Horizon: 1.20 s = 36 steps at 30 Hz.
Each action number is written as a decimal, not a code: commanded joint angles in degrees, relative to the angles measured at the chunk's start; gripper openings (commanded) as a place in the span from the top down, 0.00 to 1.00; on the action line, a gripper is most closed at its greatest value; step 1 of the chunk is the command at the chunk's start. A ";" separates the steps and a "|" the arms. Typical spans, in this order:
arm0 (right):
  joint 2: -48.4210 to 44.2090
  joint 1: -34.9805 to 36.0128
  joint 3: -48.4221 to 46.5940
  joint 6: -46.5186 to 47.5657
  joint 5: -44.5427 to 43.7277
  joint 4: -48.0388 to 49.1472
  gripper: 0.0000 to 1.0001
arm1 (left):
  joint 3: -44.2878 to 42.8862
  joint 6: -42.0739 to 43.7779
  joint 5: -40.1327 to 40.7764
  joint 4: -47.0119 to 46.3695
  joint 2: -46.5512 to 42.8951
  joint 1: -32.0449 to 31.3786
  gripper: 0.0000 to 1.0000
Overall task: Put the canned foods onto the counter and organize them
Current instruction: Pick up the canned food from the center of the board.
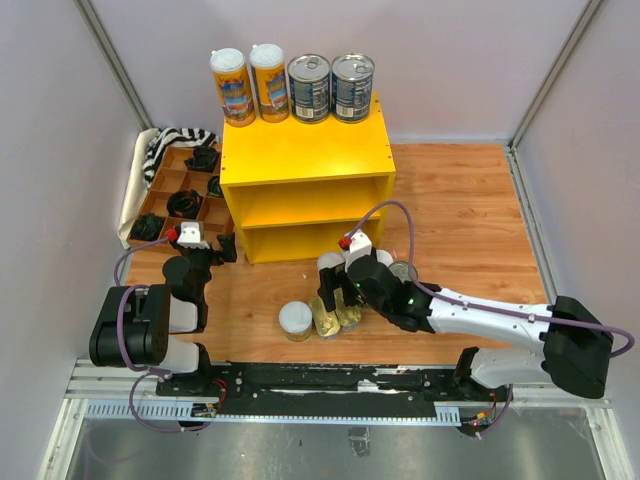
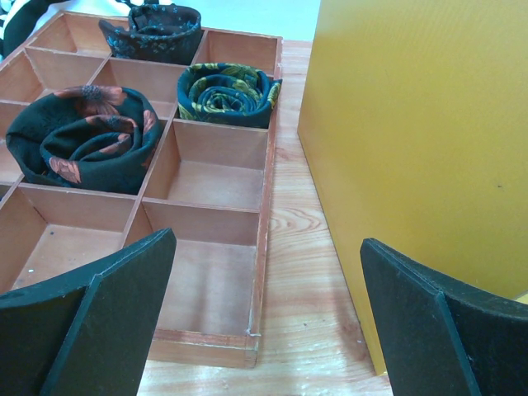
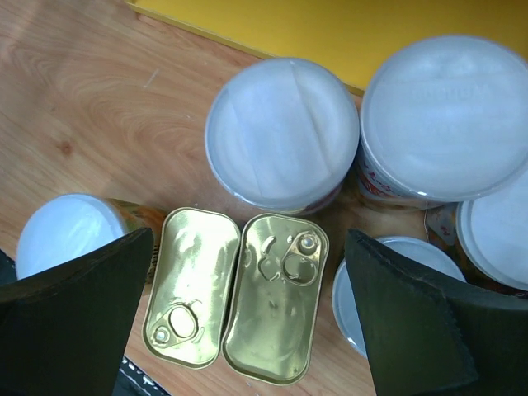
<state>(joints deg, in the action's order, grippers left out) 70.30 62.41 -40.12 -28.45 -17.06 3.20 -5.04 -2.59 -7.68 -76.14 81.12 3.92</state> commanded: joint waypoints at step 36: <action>17.40 -2.68 -4.54 8.01 -1.35 16.77 0.11 | -0.62 0.72 -0.30 -0.94 0.42 -0.24 0.00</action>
<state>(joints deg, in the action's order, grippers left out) 86.48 61.69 -42.72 -22.35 -19.53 15.11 -5.04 -2.59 -7.68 -76.14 81.12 3.92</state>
